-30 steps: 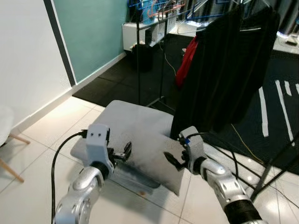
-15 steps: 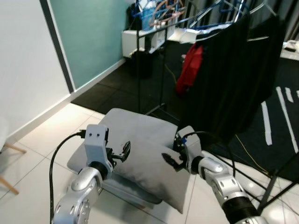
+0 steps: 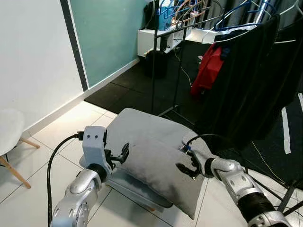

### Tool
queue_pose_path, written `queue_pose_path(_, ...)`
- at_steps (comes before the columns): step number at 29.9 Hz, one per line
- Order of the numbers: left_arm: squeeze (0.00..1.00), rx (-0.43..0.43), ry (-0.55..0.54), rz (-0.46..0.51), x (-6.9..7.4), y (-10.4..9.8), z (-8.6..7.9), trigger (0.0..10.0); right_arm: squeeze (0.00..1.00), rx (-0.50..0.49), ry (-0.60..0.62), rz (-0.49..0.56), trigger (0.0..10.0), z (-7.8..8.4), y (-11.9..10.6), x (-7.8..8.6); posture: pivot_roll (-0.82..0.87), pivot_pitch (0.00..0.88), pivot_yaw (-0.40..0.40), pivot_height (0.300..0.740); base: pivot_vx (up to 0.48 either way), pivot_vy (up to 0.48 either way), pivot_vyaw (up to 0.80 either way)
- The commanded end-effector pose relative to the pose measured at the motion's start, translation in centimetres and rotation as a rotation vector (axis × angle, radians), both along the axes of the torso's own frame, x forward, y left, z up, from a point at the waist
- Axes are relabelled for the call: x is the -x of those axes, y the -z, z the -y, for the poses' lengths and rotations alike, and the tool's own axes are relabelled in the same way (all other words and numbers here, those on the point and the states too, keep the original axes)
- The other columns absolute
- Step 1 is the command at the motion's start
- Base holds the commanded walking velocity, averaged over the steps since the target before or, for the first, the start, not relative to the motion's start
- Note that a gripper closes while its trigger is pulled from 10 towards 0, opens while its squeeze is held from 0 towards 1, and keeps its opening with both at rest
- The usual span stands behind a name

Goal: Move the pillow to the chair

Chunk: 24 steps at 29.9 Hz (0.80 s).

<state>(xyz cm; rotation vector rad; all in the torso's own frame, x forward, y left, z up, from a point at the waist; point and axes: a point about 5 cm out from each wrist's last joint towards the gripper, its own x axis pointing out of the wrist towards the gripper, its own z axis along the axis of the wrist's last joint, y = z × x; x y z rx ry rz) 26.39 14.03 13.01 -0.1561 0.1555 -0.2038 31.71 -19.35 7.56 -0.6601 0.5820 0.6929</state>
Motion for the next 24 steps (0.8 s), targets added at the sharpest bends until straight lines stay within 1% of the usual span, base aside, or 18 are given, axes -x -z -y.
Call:
queue_pose_path(1, 0.00, -0.012, -0.021, -0.020, -0.1, 0.2, -0.7, 10.0, 0.00, 0.068, -0.079, -0.018, 10.0, 0.0, 0.0, 0.1, -0.20, 0.020, -0.041, 0.675, 0.000, 0.000, 0.00)
queue_pose_path(3, 0.00, -0.015, -0.035, -0.023, -0.1, 0.2, -1.1, 10.0, 0.00, 0.149, -0.133, -0.071, 10.0, 0.7, 0.5, 0.6, -0.20, 0.021, -0.043, 0.665, 0.000, 0.000, 0.00)
queue_pose_path(4, 0.00, -0.015, -0.035, -0.023, -0.1, 0.2, -1.1, 10.0, 0.00, 0.149, -0.133, -0.071, 10.0, 0.7, 0.5, 0.6, -0.20, 0.021, -0.043, 0.665, 0.000, 0.000, 0.00)
queue_pose_path(5, 0.00, -0.016, -0.040, -0.025, -0.1, 0.2, -1.2, 10.0, 0.00, 0.179, -0.145, -0.090, 10.0, 1.1, 0.8, 0.8, -0.20, 0.021, -0.043, 0.660, 0.000, 0.000, 0.00)
queue_pose_path(6, 0.00, -0.016, -0.045, -0.027, -0.1, 0.2, -1.3, 10.0, 0.00, 0.216, -0.128, -0.130, 10.0, 2.0, 1.3, 1.2, -0.20, 0.022, -0.046, 0.655, 0.000, 0.000, 0.00)
queue_pose_path(7, 0.00, -0.017, -0.048, -0.029, -0.1, 0.3, -1.5, 10.0, 0.00, 0.230, -0.071, -0.153, 10.0, 3.1, 1.7, 1.3, -0.20, 0.023, -0.045, 0.650, 0.000, 0.000, 0.00)
queue_pose_path(10, 0.00, -0.017, -0.050, -0.029, 0.0, 0.3, -1.6, 10.0, 0.00, 0.234, -0.028, -0.164, 10.0, 3.8, 1.9, 1.4, -0.20, 0.023, -0.045, 0.645, 0.000, 0.000, 0.00)
queue_pose_path(11, 0.00, -0.016, -0.052, -0.030, 0.0, 0.3, -1.6, 10.0, 0.00, 0.217, 0.043, -0.164, 10.0, 4.6, 1.9, 1.3, -0.20, 0.025, -0.044, 0.640, 0.000, 0.000, 0.00)
queue_pose_path(13, 0.00, -0.014, -0.052, -0.032, 0.0, 0.3, -1.7, 10.0, 0.00, 0.112, 0.349, -0.099, 10.0, 7.5, 1.3, 0.5, -0.20, 0.026, -0.041, 0.630, 0.000, 0.000, 0.00)
queue_pose_path(14, 0.00, -0.014, -0.052, -0.032, 0.0, 0.3, -1.7, 10.0, 0.00, 0.112, 0.349, -0.099, 10.0, 7.5, 1.3, 0.5, -0.20, 0.026, -0.041, 0.630, 0.000, 0.000, 0.00)
queue_pose_path(15, 0.00, -0.014, -0.052, -0.033, 0.0, 0.3, -1.7, 10.0, 0.00, 0.079, 0.445, -0.081, 10.0, 8.3, 1.2, 0.4, -0.20, 0.026, -0.041, 0.625, 0.000, 0.000, 0.00)
queue_pose_path(16, 0.00, -0.014, -0.052, -0.033, 0.0, 0.3, -1.7, 10.0, 0.00, 0.079, 0.445, -0.081, 10.0, 8.3, 1.2, 0.4, -0.20, 0.026, -0.041, 0.625, 0.000, 0.000, 0.00)
queue_pose_path(17, 0.00, -0.013, -0.052, -0.033, 0.0, 0.3, -1.7, 10.0, 0.00, 0.038, 0.520, -0.075, 10.0, 8.9, 1.1, 0.4, -0.20, 0.026, -0.040, 0.620, 0.000, 0.000, 0.00)
queue_pose_path(18, 0.00, -0.012, -0.052, -0.033, 0.0, 0.3, -1.7, 10.0, 0.00, -0.060, 0.657, -0.059, 10.0, 10.0, 0.8, 0.4, -0.20, 0.027, -0.041, 0.615, 0.000, 0.000, 0.00)
queue_pose_path(20, 0.00, -0.012, -0.052, -0.033, 0.0, 0.3, -1.7, 10.0, 0.00, -0.060, 0.657, -0.059, 10.0, 10.0, 0.8, 0.4, -0.20, 0.027, -0.041, 0.615, 0.000, 0.000, 0.00)
queue_pose_path(22, 0.00, -0.006, -0.051, -0.030, 0.0, 0.2, -1.7, 10.0, 0.00, -0.439, 0.995, -0.019, 10.0, 11.9, 0.5, 0.7, -0.19, 0.028, -0.040, 0.605, 0.000, 0.000, 0.00)
queue_pose_path(23, 0.00, -0.006, -0.051, -0.030, 0.0, 0.2, -1.7, 10.0, 0.00, -0.439, 0.995, -0.019, 10.0, 11.9, 0.5, 0.7, -0.19, 0.028, -0.040, 0.605, 0.000, 0.000, 0.00)
queue_pose_path(24, 0.00, -0.004, -0.050, -0.028, 0.0, 0.1, -1.7, 10.0, 0.00, -0.604, 1.115, -0.019, 10.0, 12.3, 0.7, 1.0, -0.19, 0.030, -0.039, 0.600, 0.000, 0.000, 0.00)
